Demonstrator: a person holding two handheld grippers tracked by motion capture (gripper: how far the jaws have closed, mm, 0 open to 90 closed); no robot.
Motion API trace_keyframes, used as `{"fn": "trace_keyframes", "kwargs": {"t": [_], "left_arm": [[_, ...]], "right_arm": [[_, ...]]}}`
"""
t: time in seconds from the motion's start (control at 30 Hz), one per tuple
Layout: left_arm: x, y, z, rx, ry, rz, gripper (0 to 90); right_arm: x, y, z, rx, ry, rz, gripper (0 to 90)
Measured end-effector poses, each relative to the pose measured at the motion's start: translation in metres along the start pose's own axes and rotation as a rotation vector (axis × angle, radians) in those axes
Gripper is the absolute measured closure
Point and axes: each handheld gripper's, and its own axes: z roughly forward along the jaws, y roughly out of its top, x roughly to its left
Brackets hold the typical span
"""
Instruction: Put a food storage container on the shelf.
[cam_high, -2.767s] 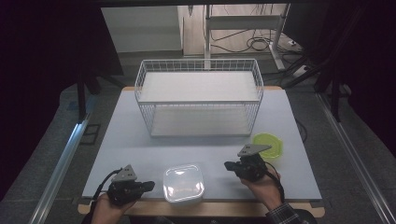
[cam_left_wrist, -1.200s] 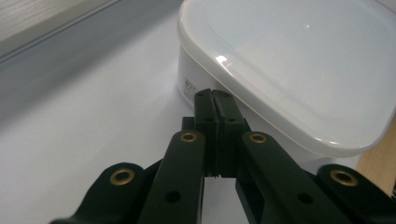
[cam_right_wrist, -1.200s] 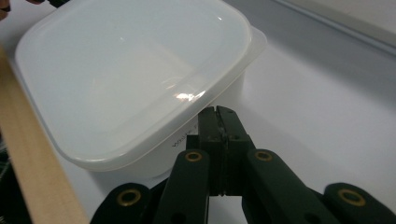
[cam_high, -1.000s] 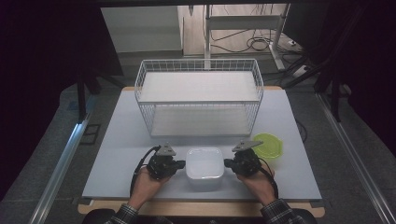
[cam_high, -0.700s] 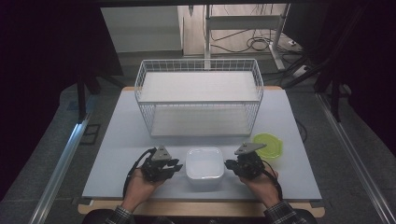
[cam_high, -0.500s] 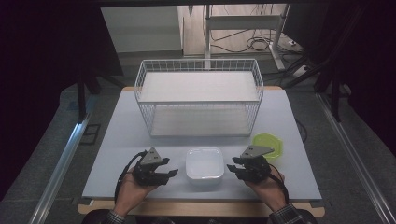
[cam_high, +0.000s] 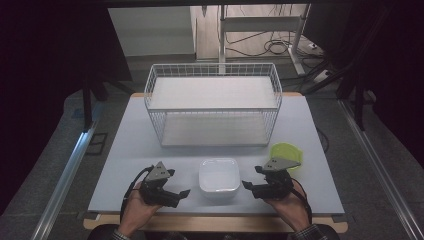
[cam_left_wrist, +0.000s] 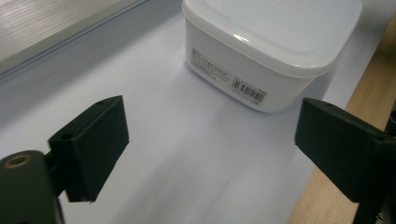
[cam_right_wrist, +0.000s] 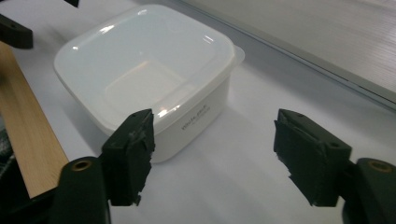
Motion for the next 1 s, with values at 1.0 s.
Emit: {"fn": "trace_keyframes", "kwargs": {"t": [1.0], "left_arm": [[0.004, 0.039, 0.042, 0.003, -0.188, -0.072, 10.0]], "right_arm": [[0.002, 0.019, 0.031, 0.025, 0.159, 0.085, 17.3]]}}
